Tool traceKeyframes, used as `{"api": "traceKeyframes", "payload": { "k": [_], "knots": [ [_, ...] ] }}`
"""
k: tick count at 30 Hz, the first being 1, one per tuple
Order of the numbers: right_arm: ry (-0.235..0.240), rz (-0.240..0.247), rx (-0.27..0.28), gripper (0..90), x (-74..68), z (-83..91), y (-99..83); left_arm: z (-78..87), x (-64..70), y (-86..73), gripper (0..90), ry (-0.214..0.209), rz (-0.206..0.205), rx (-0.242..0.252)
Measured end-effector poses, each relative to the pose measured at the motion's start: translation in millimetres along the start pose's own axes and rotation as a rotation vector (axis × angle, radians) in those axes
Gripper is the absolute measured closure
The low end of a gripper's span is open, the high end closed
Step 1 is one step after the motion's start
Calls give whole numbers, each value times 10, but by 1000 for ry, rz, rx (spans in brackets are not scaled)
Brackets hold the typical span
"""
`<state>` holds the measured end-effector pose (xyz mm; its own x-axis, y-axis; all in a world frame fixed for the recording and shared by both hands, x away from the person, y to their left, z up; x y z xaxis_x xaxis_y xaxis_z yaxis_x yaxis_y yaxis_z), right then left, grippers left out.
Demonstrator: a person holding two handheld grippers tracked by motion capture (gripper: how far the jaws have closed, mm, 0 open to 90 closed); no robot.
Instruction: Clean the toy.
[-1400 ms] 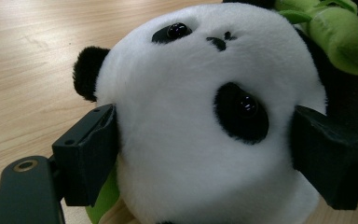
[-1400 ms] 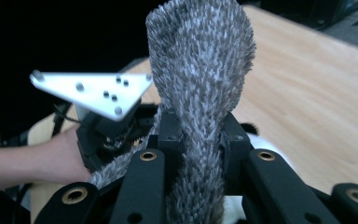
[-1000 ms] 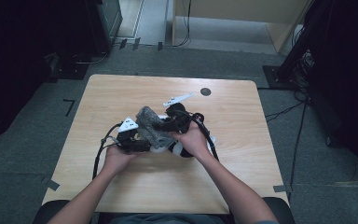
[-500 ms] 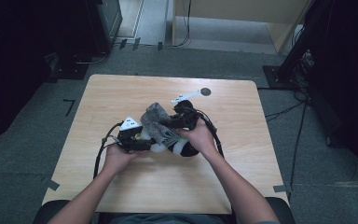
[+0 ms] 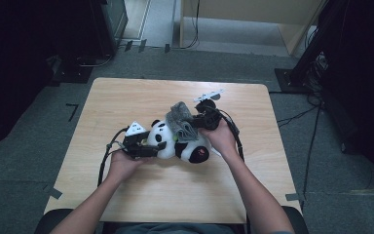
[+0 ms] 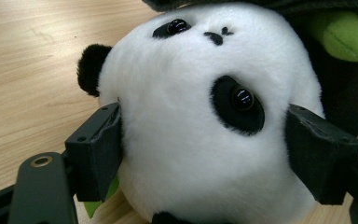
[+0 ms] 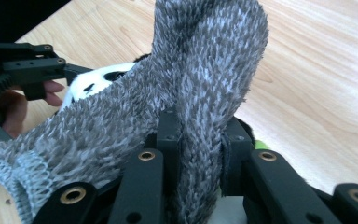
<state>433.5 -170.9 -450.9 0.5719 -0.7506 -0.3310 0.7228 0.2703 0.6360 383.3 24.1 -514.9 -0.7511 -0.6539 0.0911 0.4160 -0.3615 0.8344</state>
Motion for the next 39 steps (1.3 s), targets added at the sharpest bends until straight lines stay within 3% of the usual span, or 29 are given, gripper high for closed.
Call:
{"api": "traceKeyframes", "payload": {
  "k": [11, 14, 17, 23, 29, 39],
  "knots": [
    [-86, -9, 33, 748, 215, 198, 32, -2, -9, -2, 192, -6, 4, 12],
    [-86, -32, 37, 748, 262, 242, 18, -4, -8, -1, 192, -4, -3, 15],
    [-84, -22, 41, 757, 234, 262, 22, -2, -9, -5, 191, -5, -8, 13],
    [-29, -3, 75, 762, 37, 354, 92, -3, -7, -8, 186, 0, -19, 18],
    [37, 53, 107, 761, -299, 417, 162, -4, -8, -8, 185, -2, -16, 20],
    [149, 103, 90, 760, -796, 291, 184, 1, -6, -12, 183, -3, -18, 21]
  ]
}}
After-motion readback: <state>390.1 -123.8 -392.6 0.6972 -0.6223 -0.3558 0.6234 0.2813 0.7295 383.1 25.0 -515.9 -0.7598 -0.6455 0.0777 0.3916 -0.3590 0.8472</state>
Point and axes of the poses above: each handheld gripper's, and its own axes: z roughly backward along the jaws, y roughly out of its top, x roughly to its right, the point moved 6 cm from there along -z, roughly forward along the jaws, and after that the axes turned 8 degrees about -z, right-handed, at the moved point
